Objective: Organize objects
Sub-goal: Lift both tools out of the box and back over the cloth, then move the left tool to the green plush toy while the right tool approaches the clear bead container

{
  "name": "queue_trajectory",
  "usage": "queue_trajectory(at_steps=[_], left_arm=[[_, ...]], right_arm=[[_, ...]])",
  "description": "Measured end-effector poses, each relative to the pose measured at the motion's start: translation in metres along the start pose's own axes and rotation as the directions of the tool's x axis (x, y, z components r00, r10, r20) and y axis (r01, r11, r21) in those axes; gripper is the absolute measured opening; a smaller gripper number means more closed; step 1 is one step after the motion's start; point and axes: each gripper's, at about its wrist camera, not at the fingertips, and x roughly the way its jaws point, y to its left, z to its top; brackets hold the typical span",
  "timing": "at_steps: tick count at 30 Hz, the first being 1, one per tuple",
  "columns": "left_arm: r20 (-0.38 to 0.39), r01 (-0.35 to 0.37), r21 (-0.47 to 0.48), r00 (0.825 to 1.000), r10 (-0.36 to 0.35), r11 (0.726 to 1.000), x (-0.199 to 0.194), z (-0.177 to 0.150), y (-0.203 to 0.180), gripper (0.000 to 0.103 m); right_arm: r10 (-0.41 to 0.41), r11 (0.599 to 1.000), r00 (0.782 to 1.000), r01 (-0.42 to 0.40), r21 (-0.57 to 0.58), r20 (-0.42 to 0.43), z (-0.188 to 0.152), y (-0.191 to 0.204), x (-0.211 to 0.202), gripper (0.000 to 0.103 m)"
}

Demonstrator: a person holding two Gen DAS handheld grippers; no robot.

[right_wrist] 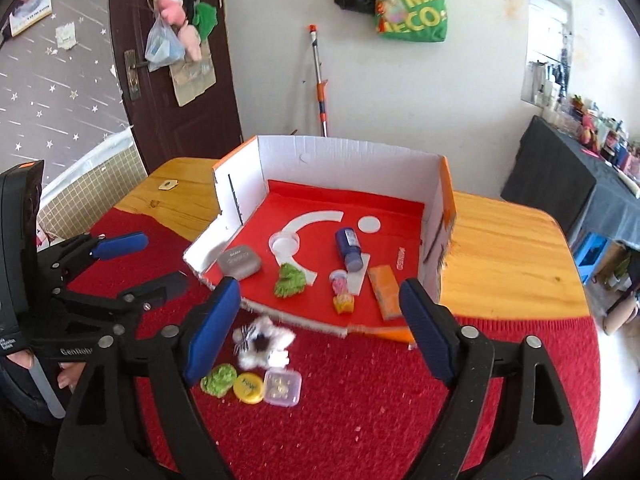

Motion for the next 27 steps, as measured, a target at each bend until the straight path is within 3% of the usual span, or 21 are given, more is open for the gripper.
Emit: queue_trajectory(at_steps=[3, 7, 14, 20, 27], left_arm=[[0.003, 0.010, -0.035, 1.000, -0.010, 0.999, -0.005, -0.014, 0.003, 0.088], [-0.002, 0.007, -0.055, 1.000, -0.007, 0.998, -0.005, -0.030, 0.002, 0.093], [-0.029, -0.005, -0.045, 1.000, 0.003, 0.999, 0.006, -0.057, -0.006, 0.102], [-0.108, -0.009, -0.040, 0.994, 0.004, 0.999, 0.027, -0.077, -0.010, 0.102], [-0.145, -0.009, -0.025, 0.989, 0.006, 1.000, 0.035, -0.081, -0.012, 0.102]], right_arm=[[0.012, 0.999, 1.000, -0.012, 0.031, 0.002, -0.019, -0.001, -0.001, 0.086], [-0.041, 0.999, 0.999, 0.041, 0.036, 0.006, -0.043, 0.000, 0.005, 0.086], [-0.019, 0.995, 0.999, 0.021, 0.095, -0.028, -0.072, -0.008, 0.023, 0.087], [-0.004, 0.995, 0.997, 0.012, 0.102, -0.076, -0.087, -0.008, 0.040, 0.087], [0.012, 0.994, 0.993, 0.000, 0.107, -0.118, -0.095, -0.008, 0.054, 0.087]])
